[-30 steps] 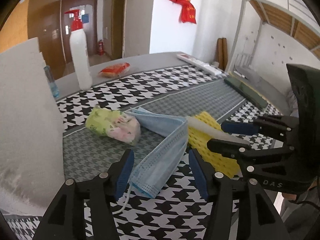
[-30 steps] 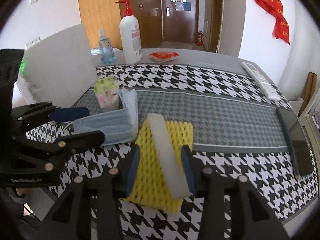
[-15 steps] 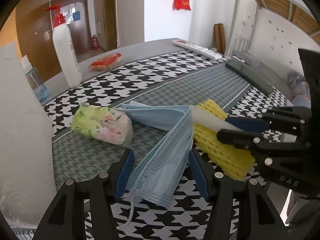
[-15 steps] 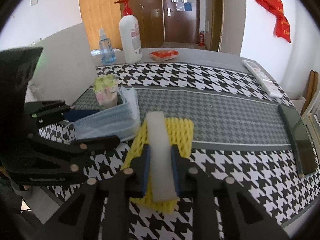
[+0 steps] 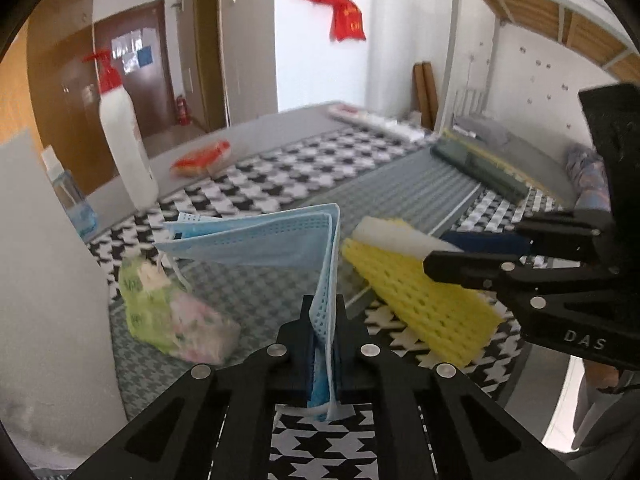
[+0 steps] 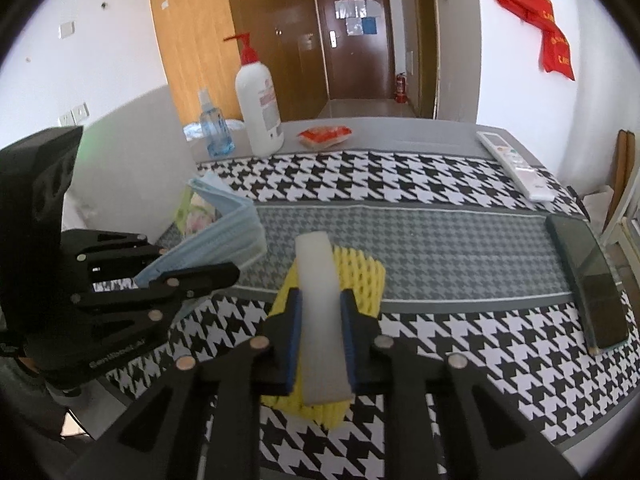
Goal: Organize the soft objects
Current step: 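Carry the mask and foam stick over the white foam box with both grippers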
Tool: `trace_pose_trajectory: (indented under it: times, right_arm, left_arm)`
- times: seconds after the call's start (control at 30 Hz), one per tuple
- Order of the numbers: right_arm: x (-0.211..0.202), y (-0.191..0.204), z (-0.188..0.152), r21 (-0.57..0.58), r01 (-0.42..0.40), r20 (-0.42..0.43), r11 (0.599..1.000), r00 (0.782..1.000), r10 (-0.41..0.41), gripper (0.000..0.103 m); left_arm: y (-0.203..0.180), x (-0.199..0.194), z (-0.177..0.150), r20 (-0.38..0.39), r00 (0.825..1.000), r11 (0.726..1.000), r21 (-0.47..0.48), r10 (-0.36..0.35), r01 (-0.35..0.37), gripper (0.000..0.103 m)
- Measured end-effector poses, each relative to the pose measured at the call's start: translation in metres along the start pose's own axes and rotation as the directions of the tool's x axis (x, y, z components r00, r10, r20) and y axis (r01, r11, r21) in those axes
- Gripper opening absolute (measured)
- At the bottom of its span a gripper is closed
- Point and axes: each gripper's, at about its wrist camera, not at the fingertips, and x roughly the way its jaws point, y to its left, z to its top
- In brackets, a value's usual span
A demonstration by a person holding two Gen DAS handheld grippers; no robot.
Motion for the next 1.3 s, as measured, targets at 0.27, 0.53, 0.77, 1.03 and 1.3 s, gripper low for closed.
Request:
trace_pose_trajectory:
  times: [0.27, 0.53, 0.77, 1.03, 1.3]
  right_arm:
    - [-0.014, -0.005, 0.01, 0.061, 0.008, 0.052, 0.998, 0.999, -0.011, 0.022]
    - [-0.032, 0.003, 0.014, 0.063, 0.011, 0.112, 0.998, 0.994, -0.018, 0.022]
    - [-0.046, 0.011, 0.018, 0.069, 0.01, 0.155, 0.998, 0.988, -0.021, 0.022]
    - [-0.057, 0.017, 0.023, 0.078, 0.01, 0.186, 0.997, 0.982, -0.024, 0.022]
    - [-0.063, 0.02, 0.024, 0.069, 0.011, 0.204, 0.998, 0.979, -0.025, 0.022]
  left_arm:
    - [0.0, -0.028, 0.011, 0.082, 0.997, 1.0, -0.014, 0.013, -0.012, 0.007]
    - [-0.001, -0.046, 0.019, 0.135, 0.99, 0.999, -0.031, 0.031, -0.027, 0.007]
    - [0.0, -0.063, 0.025, 0.181, 0.983, 0.999, -0.028, 0.041, -0.037, 0.007]
    - [0.006, -0.083, 0.034, 0.235, 0.971, 0.999, -0.05, 0.032, -0.021, 0.007]
    - [0.006, -0.093, 0.035, 0.265, 0.963, 0.997, -0.062, 0.051, -0.036, 0.007]
